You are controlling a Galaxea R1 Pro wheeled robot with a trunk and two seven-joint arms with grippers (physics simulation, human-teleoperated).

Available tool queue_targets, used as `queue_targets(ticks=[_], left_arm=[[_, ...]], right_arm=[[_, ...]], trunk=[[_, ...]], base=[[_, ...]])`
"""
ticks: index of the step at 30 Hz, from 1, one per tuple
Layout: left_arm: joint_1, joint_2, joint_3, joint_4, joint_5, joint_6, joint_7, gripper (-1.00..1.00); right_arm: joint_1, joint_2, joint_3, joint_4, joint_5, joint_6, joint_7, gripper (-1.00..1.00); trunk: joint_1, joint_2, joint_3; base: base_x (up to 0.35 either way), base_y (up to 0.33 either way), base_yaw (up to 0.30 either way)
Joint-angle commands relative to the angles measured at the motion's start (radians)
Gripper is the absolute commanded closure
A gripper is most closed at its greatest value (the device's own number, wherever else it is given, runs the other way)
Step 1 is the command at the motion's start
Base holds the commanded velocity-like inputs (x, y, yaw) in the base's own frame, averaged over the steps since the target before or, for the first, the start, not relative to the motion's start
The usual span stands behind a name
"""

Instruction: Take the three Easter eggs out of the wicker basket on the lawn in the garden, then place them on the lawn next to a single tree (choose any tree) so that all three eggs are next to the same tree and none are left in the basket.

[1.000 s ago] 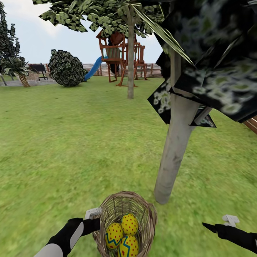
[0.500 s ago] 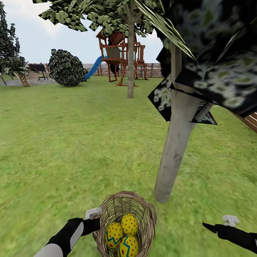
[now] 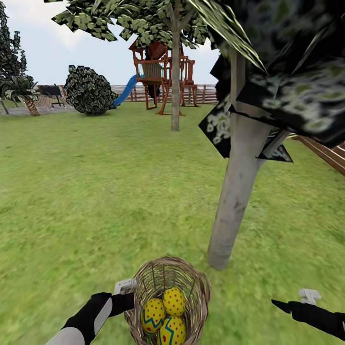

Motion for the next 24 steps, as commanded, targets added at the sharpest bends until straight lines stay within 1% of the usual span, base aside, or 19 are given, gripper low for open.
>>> queue_targets(ticks=[1, 24], left_arm=[[0.000, -0.001, 0.009, -0.002, 0.011, 0.009, -0.003, 1.00], [0.000, -0.001, 0.009, -0.002, 0.011, 0.009, -0.003, 1.00]], right_arm=[[-0.001, 0.001, -0.008, -0.001, 0.004, 0.010, 0.007, -1.00], [-0.001, 0.000, -0.008, -0.001, 0.004, 0.010, 0.006, -1.00]], trunk=[[0.004, -0.008, -0.004], [0.092, -0.169, -0.076]], base=[[0.000, 0.000, 0.000], [0.000, 0.000, 0.000]])
